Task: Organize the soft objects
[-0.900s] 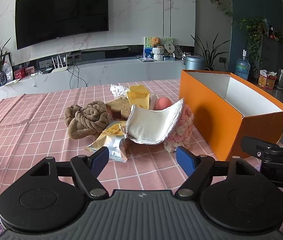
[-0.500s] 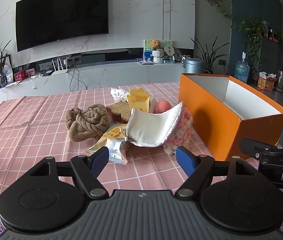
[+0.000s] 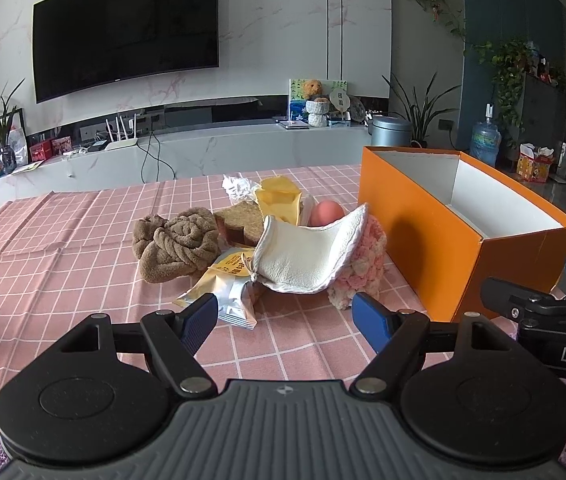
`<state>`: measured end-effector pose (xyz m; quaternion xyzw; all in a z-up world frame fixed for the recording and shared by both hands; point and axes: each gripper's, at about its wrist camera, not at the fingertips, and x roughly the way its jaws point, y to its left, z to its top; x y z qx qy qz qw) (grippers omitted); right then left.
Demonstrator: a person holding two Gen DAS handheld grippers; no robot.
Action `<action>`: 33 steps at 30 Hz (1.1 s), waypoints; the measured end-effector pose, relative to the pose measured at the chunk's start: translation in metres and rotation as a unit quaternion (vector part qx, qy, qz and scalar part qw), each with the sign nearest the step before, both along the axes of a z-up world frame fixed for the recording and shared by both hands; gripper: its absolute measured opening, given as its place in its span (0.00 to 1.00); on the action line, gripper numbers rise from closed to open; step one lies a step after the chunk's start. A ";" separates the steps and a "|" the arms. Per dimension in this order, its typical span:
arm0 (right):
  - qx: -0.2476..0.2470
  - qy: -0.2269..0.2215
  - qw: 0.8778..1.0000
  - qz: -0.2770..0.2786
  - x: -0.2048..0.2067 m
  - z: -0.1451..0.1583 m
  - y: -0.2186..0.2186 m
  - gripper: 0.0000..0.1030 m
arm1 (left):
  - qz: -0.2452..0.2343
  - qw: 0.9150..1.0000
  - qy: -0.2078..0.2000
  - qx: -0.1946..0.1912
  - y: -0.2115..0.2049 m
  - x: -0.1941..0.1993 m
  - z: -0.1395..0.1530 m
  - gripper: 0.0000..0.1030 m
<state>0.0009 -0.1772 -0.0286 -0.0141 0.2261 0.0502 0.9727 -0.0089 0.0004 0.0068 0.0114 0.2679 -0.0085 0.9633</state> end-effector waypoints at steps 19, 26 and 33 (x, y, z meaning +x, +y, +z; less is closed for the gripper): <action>-0.002 0.009 1.000 -0.001 0.003 -0.004 0.002 0.98 | -0.004 1.000 0.003 0.000 -0.001 -0.001 0.001 0.88; -0.002 0.013 1.000 -0.001 0.005 -0.005 0.002 0.98 | -0.004 1.000 0.003 0.000 -0.002 -0.001 0.001 0.88; -0.003 0.015 1.000 0.000 0.005 -0.006 0.003 0.98 | -0.005 1.000 0.003 0.000 -0.003 0.000 0.001 0.88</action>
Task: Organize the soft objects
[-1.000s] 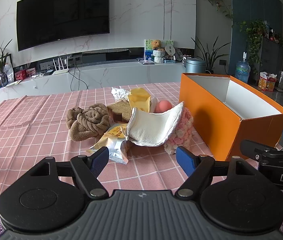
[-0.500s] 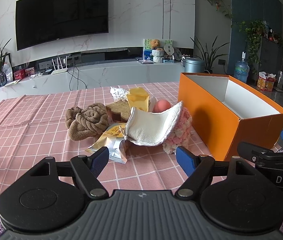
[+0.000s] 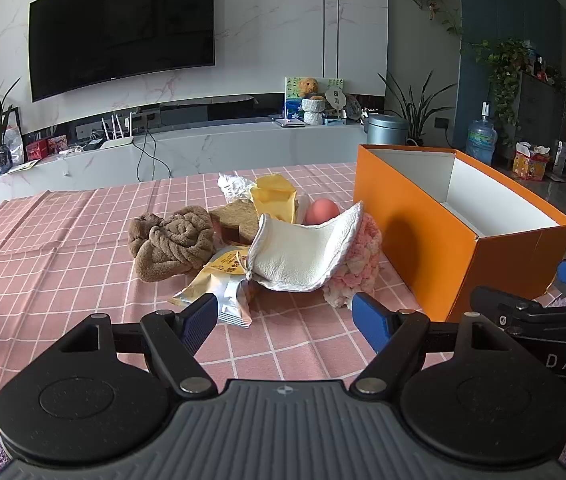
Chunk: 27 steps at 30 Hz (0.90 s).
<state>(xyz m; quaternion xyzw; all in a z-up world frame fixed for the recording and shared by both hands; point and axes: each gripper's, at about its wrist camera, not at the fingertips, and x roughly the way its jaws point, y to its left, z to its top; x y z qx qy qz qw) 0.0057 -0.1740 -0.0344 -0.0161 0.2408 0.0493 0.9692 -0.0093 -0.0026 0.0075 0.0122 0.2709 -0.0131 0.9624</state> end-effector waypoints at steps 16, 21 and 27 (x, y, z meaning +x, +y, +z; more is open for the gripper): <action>0.005 0.002 1.000 -0.002 0.001 -0.001 -0.003 0.98 | -0.004 1.000 0.003 -0.001 -0.001 0.000 -0.001 0.88; 0.008 0.003 1.000 0.007 0.002 -0.001 -0.002 0.97 | -0.017 1.000 0.003 -0.001 0.000 0.000 -0.001 0.82; -0.003 0.001 1.000 0.031 0.006 -0.001 0.009 0.86 | -0.026 0.999 0.021 -0.018 0.012 0.006 -0.001 0.74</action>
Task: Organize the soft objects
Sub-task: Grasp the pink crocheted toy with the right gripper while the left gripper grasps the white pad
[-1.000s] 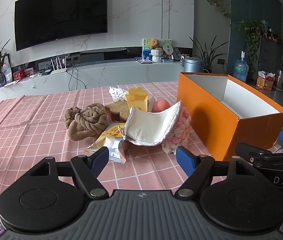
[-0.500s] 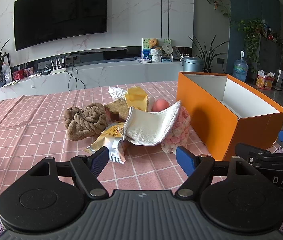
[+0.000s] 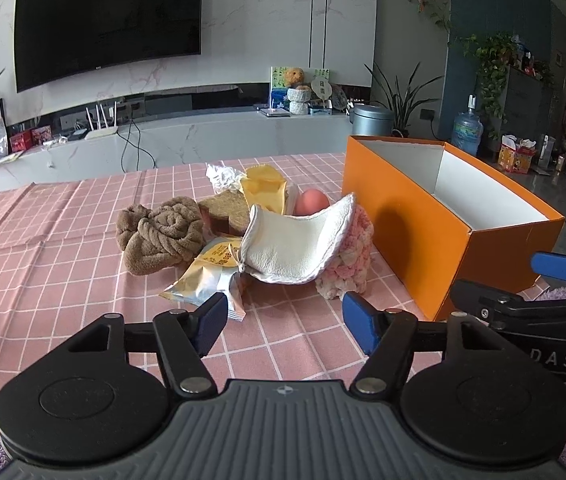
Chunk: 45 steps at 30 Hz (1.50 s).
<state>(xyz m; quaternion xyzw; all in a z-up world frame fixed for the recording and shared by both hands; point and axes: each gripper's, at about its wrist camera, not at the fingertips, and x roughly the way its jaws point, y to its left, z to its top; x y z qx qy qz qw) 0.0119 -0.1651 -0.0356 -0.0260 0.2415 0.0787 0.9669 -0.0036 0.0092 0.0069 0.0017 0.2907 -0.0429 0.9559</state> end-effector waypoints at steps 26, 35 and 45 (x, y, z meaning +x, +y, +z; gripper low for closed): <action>-0.097 0.020 0.990 0.097 0.093 -0.008 0.057 0.53 | -0.080 0.996 0.038 -0.019 0.030 0.065 -0.006 0.51; -0.121 0.015 0.986 0.111 0.097 -0.025 0.051 0.48 | -0.198 0.972 0.004 0.123 -0.007 0.081 -0.033 0.58; -0.122 0.002 0.985 0.118 0.107 -0.027 0.051 0.48 | -0.259 0.924 -0.032 0.280 -0.052 0.091 -0.067 0.62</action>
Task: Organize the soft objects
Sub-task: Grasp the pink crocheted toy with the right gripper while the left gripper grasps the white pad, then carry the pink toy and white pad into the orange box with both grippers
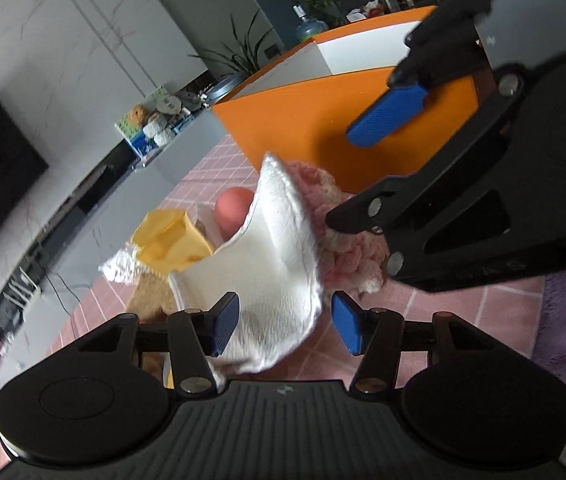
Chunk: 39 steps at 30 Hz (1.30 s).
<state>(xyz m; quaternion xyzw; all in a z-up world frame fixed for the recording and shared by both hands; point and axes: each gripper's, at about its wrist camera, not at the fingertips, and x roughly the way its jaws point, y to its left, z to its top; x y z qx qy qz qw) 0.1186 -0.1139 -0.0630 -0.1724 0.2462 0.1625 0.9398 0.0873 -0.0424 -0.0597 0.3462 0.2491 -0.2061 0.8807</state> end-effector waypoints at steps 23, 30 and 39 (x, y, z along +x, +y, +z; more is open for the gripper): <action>-0.008 0.009 1.000 -0.008 0.011 -0.015 0.033 0.68 | 0.187 0.949 0.040 -0.251 0.083 0.006 0.054 0.05; -0.029 0.012 0.999 -0.032 0.025 -0.037 0.042 0.63 | 0.187 0.944 0.049 -0.267 0.084 0.005 0.049 0.05; -0.016 0.017 0.999 -0.027 0.024 -0.033 0.034 0.22 | 0.185 0.944 0.052 -0.270 0.079 0.001 0.049 0.05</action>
